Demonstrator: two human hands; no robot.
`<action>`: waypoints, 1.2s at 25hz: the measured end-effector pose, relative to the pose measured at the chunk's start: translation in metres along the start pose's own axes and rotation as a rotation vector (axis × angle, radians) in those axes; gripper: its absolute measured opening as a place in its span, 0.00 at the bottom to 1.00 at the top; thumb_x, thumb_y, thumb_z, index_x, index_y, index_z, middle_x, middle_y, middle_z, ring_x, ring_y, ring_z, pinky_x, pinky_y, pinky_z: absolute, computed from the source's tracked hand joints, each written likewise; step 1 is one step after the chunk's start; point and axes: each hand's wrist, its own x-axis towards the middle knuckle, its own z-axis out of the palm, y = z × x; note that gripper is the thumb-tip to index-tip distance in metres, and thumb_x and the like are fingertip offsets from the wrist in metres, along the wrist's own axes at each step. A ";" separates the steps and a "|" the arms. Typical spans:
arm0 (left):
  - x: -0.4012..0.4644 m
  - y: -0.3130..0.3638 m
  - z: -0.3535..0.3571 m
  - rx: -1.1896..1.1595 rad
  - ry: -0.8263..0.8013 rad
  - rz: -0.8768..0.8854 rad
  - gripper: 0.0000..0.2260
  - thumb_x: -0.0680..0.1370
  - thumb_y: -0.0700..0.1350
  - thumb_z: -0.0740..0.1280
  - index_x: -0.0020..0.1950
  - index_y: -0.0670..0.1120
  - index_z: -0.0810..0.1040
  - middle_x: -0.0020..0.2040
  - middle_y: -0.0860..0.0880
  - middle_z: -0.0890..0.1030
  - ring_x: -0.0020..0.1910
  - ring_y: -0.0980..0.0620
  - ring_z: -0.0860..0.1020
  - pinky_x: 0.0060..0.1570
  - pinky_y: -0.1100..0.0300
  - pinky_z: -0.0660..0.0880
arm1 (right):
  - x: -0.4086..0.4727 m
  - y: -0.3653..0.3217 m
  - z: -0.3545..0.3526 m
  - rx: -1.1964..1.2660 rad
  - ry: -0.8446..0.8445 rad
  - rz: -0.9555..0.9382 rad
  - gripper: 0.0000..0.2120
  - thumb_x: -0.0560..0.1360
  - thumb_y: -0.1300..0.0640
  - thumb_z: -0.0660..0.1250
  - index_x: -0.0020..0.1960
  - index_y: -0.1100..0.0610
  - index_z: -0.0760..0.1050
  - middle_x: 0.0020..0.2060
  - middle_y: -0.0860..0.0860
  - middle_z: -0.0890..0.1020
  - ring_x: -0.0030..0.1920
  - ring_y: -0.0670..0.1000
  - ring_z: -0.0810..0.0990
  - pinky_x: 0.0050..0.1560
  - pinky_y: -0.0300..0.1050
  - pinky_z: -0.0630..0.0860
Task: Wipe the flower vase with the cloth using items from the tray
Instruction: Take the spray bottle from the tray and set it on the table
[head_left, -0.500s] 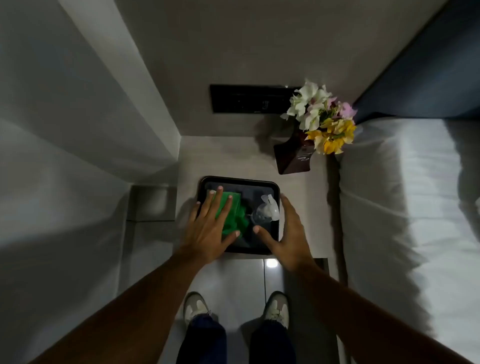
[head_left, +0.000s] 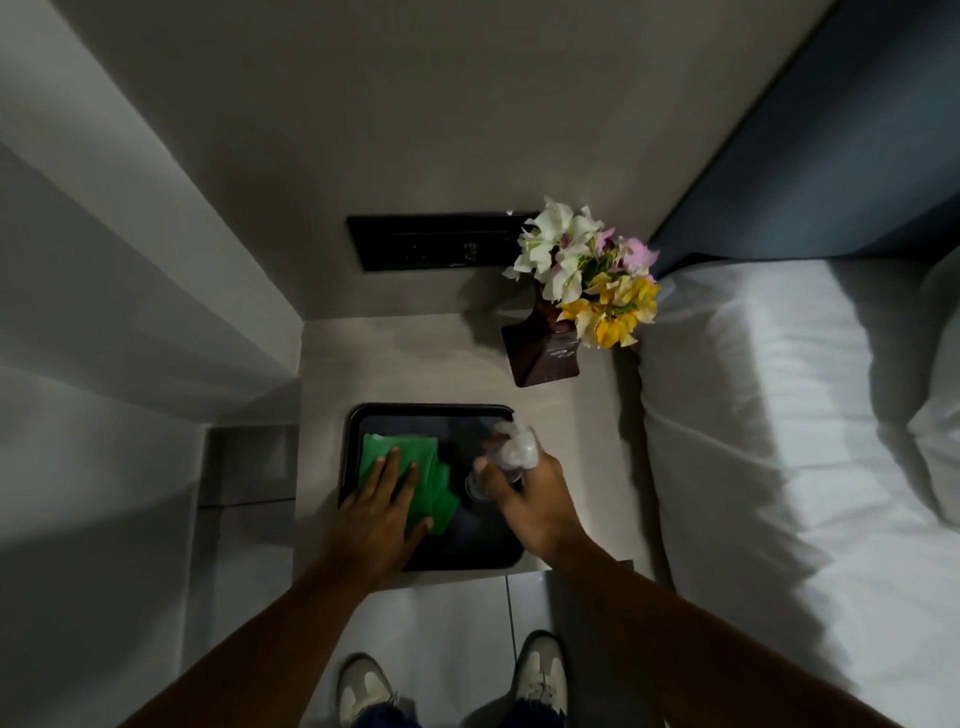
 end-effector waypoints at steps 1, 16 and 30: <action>0.002 0.000 0.002 -0.006 -0.023 0.000 0.33 0.80 0.62 0.51 0.78 0.48 0.42 0.79 0.44 0.39 0.78 0.45 0.41 0.72 0.48 0.57 | 0.003 0.000 -0.005 0.092 0.043 0.071 0.15 0.78 0.56 0.69 0.62 0.59 0.75 0.49 0.49 0.84 0.51 0.49 0.84 0.43 0.30 0.78; 0.007 0.003 0.001 -0.024 -0.162 -0.001 0.44 0.75 0.64 0.61 0.76 0.49 0.35 0.77 0.45 0.31 0.76 0.43 0.34 0.74 0.46 0.55 | 0.065 -0.006 -0.063 0.579 0.320 0.453 0.12 0.79 0.42 0.63 0.47 0.49 0.78 0.33 0.51 0.85 0.40 0.53 0.83 0.49 0.54 0.78; 0.005 0.006 -0.007 -0.025 -0.210 -0.005 0.47 0.74 0.64 0.63 0.75 0.49 0.32 0.76 0.45 0.28 0.75 0.42 0.32 0.75 0.46 0.53 | 0.072 -0.007 -0.047 0.431 0.196 0.390 0.10 0.79 0.43 0.63 0.48 0.48 0.75 0.52 0.59 0.84 0.52 0.56 0.83 0.44 0.45 0.75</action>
